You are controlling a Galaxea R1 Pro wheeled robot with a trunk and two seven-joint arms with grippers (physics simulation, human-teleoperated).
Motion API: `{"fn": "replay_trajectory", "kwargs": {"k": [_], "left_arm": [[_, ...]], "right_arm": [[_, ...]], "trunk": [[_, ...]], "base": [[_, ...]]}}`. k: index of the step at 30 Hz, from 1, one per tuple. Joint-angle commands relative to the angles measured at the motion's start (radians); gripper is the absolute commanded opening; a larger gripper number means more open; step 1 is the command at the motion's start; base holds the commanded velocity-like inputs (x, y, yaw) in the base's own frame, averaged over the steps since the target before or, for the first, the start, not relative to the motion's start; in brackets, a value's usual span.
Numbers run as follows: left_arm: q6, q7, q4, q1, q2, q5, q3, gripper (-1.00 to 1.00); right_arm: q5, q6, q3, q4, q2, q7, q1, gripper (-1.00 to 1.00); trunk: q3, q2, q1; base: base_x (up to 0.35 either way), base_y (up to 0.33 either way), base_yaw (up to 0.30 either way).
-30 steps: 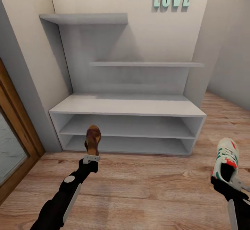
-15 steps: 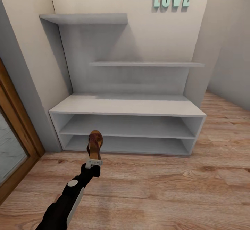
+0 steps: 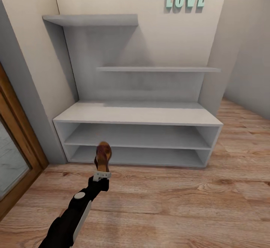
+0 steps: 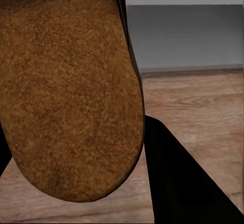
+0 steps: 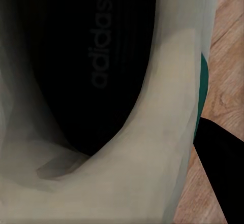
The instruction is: Pick up the two gym shoes and the two sandals from the corridor floor and place them onto the hallstand (shoe rack) in the corridor, making sure they are on the rack and not on the floor. Arrange them so the two gym shoes are next to each other and the two sandals are next to each other.
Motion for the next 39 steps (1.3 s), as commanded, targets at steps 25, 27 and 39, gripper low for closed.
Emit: {"fn": "replay_trajectory", "kwargs": {"k": [25, 27, 39], "left_arm": [[0.164, 0.059, 0.094, -0.189, -0.059, -0.008, -0.002, -1.0], [0.164, 0.059, 0.106, -0.2, -0.063, -0.008, -0.002, -1.0], [0.203, 0.059, 0.132, -0.238, -0.078, -0.052, -0.002, -1.0]], "right_arm": [[-0.004, 0.006, -0.002, -0.001, 0.0, 0.002, -0.001, -1.0], [-0.004, 0.006, -0.002, -0.001, 0.0, 0.002, -0.001, -1.0], [-0.004, 0.006, -0.002, -0.001, 0.0, 0.002, -0.001, -1.0]], "trunk": [[-0.001, 0.0, 0.0], [-0.001, 0.0, 0.0], [-0.001, 0.0, 0.0]], "base": [[0.0, 0.0, 0.0], [0.0, 0.0, 0.0], [0.0, 0.0, 0.0]]}}
